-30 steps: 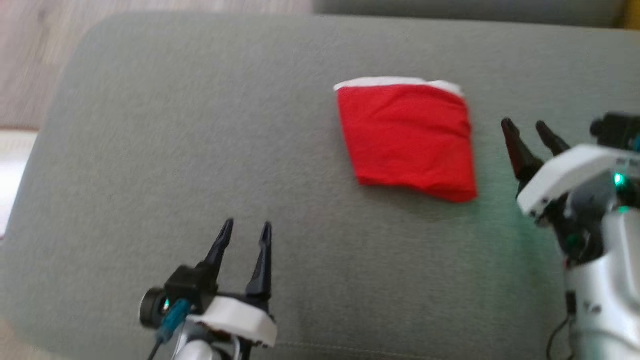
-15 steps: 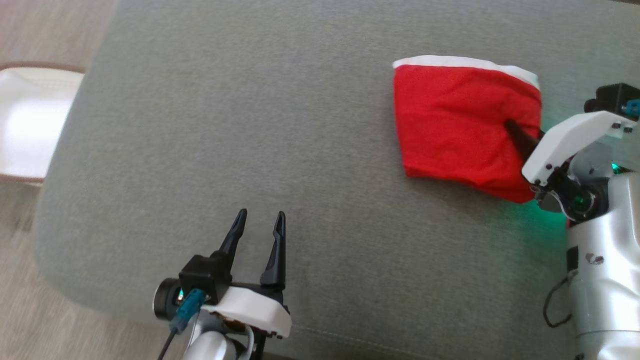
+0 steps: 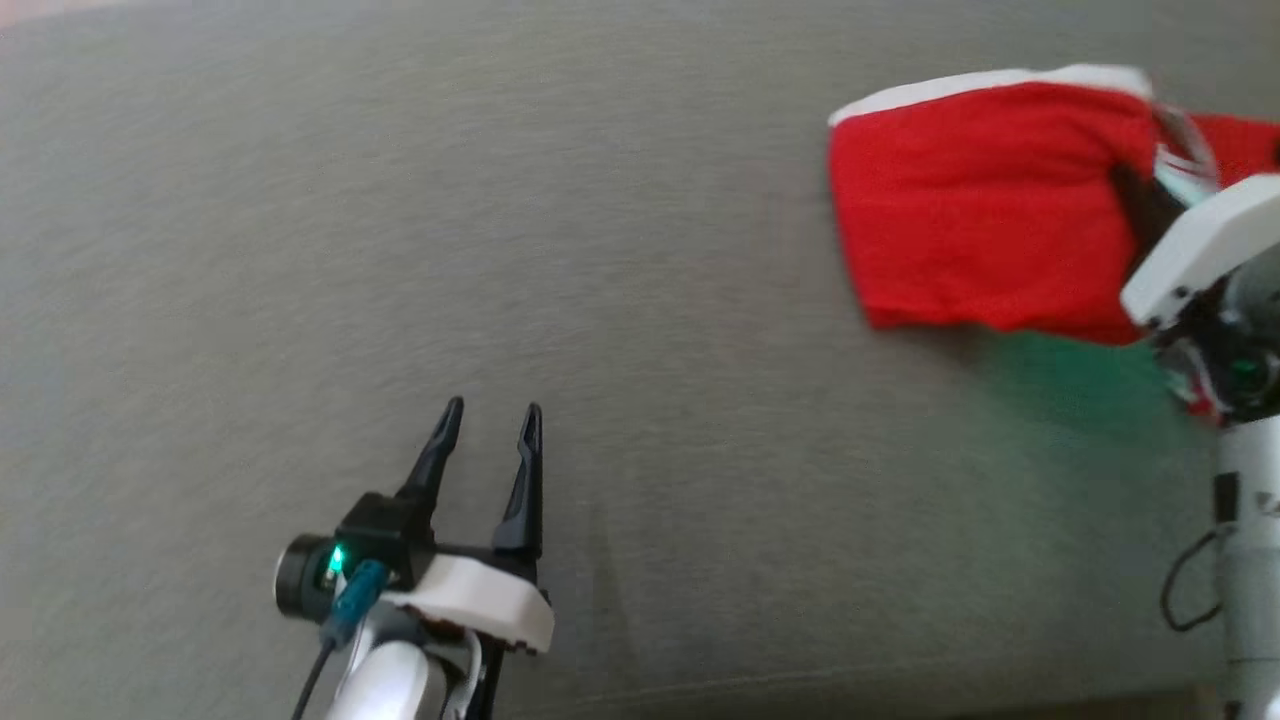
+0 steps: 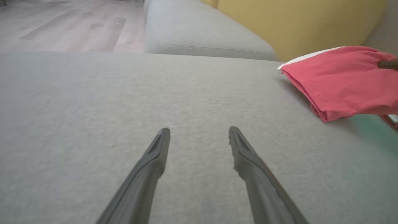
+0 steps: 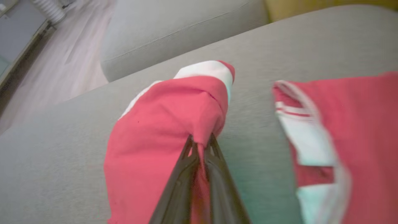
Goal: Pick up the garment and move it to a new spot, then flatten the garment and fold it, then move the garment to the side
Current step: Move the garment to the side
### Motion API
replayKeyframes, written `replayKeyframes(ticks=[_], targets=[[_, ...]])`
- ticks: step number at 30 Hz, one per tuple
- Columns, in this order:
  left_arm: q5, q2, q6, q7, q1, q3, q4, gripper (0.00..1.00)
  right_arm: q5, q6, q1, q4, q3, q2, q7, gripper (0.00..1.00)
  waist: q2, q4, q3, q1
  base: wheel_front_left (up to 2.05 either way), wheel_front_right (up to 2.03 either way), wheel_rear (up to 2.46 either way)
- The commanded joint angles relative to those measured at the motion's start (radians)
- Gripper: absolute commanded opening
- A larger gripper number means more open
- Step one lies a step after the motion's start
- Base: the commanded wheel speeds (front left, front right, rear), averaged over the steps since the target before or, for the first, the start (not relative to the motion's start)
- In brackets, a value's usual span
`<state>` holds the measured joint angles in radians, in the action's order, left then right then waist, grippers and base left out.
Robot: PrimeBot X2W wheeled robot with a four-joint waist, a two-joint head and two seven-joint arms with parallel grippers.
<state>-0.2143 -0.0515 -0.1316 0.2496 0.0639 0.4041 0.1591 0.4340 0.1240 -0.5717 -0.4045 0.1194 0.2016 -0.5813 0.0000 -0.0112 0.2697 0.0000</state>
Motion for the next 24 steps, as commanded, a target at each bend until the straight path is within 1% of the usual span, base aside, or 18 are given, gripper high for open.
replayKeyframes(ticks=[1, 4, 8, 13, 16, 17, 18, 19, 21, 24], targets=[[0.009, 0.001, 0.004, 0.012, 0.042, -0.035, -0.029, 1.0, 0.022, 0.007, -0.021, 0.069, -0.024, 0.027, -0.012, 0.0, 0.0, -0.121, -0.002, 0.0, 0.0, 0.0, 0.0], [0.012, 0.001, 0.011, 0.012, 0.046, -0.028, -0.024, 1.0, 0.033, 0.007, -0.022, 0.111, -0.022, 0.067, -0.04, 0.0, 0.0, -0.148, 0.003, 0.0, 0.0, 0.0, 0.0], [0.013, 0.001, 0.014, 0.012, 0.044, -0.018, -0.017, 1.0, 0.015, 0.007, -0.027, 0.125, 0.006, 0.106, -0.054, 0.0, 0.0, -0.155, 0.009, 0.0, 0.0, 0.0, 0.0], [0.017, 0.001, 0.02, 0.012, 0.051, -0.005, -0.008, 1.0, -0.063, 0.007, -0.066, 0.095, 0.043, 0.155, -0.043, 0.0, 0.0, -0.129, 0.027, 0.0, 0.0, 0.0, 0.0], [0.022, 0.001, 0.017, 0.012, 0.055, -0.004, -0.007, 1.0, -0.134, 0.007, -0.103, 0.04, 0.067, 0.179, -0.023, 0.0, 0.0, -0.106, 0.038, 0.0, 0.0, 0.0, 0.0], [0.024, 0.001, 0.016, 0.012, 0.056, -0.004, -0.008, 1.0, -0.17, 0.007, -0.115, 0.018, 0.072, 0.191, -0.016, 0.15, 0.0, -0.098, 0.042, 0.0, 0.0, 0.0, 0.0], [0.025, 0.001, 0.014, 0.012, 0.057, -0.005, -0.009, 1.0, -0.21, 0.007, -0.124, -0.003, 0.076, 0.206, -0.008, 0.45, 0.0, -0.09, 0.046, 0.0, 0.0, 0.0, 0.0], [0.025, 0.001, 0.012, 0.012, 0.058, -0.006, -0.011, 1.0, -0.251, 0.007, -0.132, -0.023, 0.078, 0.221, -0.003, 1.0, 0.0, -0.081, 0.049, 0.0, 0.0, 0.0, 0.0], [0.022, 0.001, 0.008, 0.012, 0.056, -0.01, -0.015, 1.0, -0.321, 0.007, -0.139, -0.051, 0.078, 0.246, 0.005, 1.0, 0.0, -0.068, 0.05, 0.0, 0.0, 0.0, 0.0], [0.016, 0.001, 0.002, 0.012, 0.044, -0.016, -0.019, 1.0, -0.387, 0.007, -0.136, -0.056, 0.066, 0.271, 0.035, 1.0, 0.0, -0.055, 0.041, 0.0, 0.0, 0.0, 0.0]])
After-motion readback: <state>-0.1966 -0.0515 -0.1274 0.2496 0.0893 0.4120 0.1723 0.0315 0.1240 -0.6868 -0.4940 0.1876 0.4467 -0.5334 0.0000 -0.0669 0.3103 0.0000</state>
